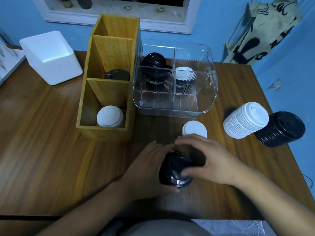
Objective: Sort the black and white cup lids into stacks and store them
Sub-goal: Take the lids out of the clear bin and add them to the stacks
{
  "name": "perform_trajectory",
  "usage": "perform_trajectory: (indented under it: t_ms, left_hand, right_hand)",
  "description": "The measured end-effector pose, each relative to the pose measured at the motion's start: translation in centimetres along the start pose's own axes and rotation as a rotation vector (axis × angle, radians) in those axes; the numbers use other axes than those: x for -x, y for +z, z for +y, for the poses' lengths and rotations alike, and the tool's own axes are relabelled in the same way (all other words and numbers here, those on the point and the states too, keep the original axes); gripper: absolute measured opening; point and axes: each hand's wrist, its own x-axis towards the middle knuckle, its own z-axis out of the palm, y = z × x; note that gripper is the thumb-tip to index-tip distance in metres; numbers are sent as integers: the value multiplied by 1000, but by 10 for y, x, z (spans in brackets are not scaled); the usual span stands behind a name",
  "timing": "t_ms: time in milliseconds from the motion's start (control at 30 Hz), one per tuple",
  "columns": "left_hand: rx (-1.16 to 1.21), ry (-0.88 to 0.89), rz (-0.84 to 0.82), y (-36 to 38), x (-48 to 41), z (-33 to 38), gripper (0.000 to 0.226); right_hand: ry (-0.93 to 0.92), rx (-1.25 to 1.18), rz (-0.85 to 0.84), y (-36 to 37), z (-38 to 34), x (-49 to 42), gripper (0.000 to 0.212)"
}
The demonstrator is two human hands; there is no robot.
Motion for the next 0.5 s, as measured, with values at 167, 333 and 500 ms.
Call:
perform_trajectory:
  t_ms: [167, 333, 500]
  left_hand:
    - [-13, -20, -71, -1, 2, 1, 101]
    - [30, -104, -42, 0, -3, -2, 101]
    - [49, -196, -109, -10, -9, -1, 101]
  right_hand:
    - [-92, 178, 346, -57, -7, -49, 21]
    - [-7, 335, 477, -112, -2, -130, 13]
    - [183, 403, 384, -135, 33, -200, 12]
